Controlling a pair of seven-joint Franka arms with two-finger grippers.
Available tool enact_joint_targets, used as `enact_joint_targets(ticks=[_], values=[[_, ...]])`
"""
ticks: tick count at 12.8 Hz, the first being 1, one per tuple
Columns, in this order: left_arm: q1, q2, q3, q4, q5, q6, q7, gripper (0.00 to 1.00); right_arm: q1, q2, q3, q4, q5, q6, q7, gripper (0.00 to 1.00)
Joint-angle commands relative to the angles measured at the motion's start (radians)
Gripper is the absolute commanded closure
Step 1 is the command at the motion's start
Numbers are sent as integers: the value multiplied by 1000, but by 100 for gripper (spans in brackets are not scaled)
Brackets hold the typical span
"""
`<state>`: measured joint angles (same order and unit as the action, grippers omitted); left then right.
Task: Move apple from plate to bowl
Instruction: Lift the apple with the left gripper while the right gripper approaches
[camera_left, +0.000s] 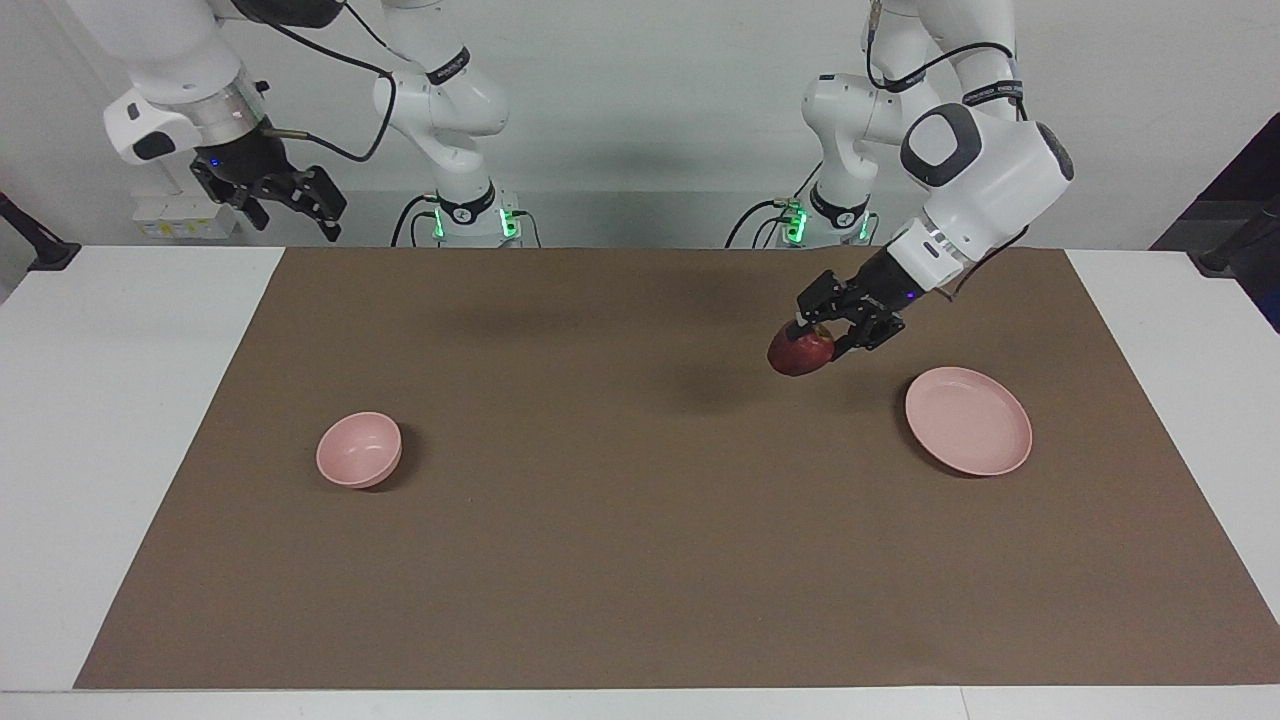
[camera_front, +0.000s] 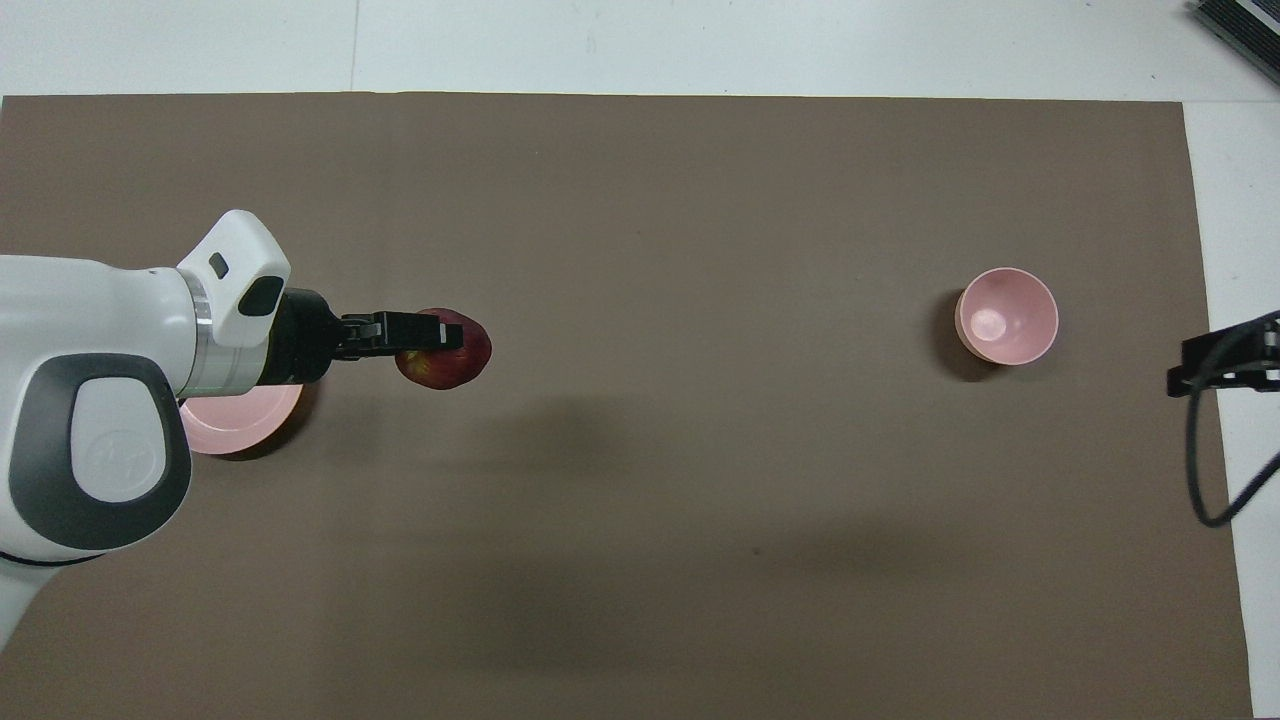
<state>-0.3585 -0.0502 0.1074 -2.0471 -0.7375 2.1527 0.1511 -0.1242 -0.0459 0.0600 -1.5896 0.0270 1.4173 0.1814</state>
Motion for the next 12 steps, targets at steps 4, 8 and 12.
enact_joint_targets(ticks=[4, 8, 12], values=[[-68, -23, 0, -8, -100, -20, -13, 100, 83, 113, 6, -63, 290, 93, 453, 0], [-138, -37, -29, -10, -108, -16, -61, 100, 178, 231, 6, -66, 531, 236, 787, 0], [-155, -72, -34, -65, -135, -14, -70, 100, 254, 267, 6, -148, 805, 431, 963, 0]])
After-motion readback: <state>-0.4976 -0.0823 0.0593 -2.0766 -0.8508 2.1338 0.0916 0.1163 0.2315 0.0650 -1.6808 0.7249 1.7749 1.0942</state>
